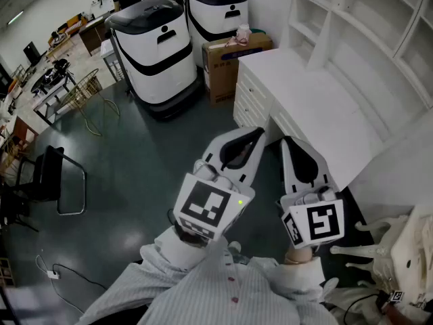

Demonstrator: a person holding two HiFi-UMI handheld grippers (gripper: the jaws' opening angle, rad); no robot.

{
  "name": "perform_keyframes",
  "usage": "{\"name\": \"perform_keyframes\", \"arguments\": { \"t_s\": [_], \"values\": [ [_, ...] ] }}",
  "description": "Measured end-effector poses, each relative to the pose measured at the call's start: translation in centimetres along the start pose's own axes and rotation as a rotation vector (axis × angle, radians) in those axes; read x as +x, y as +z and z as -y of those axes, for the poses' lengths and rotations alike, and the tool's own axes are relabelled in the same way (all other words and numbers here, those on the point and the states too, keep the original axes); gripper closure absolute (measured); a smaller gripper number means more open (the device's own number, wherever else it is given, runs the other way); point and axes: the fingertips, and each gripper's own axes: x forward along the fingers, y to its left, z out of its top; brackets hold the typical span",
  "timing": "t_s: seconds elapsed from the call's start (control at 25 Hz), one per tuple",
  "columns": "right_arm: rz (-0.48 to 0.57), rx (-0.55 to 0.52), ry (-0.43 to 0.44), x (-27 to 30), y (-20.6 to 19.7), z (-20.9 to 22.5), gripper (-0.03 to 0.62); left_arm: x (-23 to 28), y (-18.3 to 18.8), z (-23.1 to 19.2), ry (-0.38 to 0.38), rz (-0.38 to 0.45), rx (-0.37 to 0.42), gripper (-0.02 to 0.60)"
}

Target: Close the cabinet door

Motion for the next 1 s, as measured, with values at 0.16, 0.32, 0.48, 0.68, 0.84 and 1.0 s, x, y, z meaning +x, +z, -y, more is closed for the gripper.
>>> {"name": "perform_keyframes", "arguments": {
  "t_s": [0.16,0.32,0.48,0.68,0.84,1.0],
  "values": [
    [0.003,0.009,-0.003,-0.8,-0.2,0.4,0.582,0.3,-0.3,0.9,-0.005,-0.015,0.003,0.572],
    [0.01,0.012,0.003,-1.6,-0.2,0.6,0.582,0.2,0.0,1.5,0.017,-0.006,0.013,0.572],
    [0.018,0.007,0.006,-2.3,-0.2,0.9,0.582,0.2,0.0,2.1,0.036,-0.013,0.02,0.572],
    [0.018,-0.001,0.019,-3.9,-0.6,0.8,0.582,-0.2,-0.6,3.8,0.043,-0.024,0.01,0.572],
    [0.024,0.014,0.03,-5.3,-0.7,0.8,0.58,-0.4,-0.8,5.0,0.047,-0.028,0.013,0.572],
    [0.017,0.026,0.033,-6.2,-1.1,1.2,0.58,0.1,-1.1,5.6,0.047,-0.042,0.016,0.572]
  ]
}}
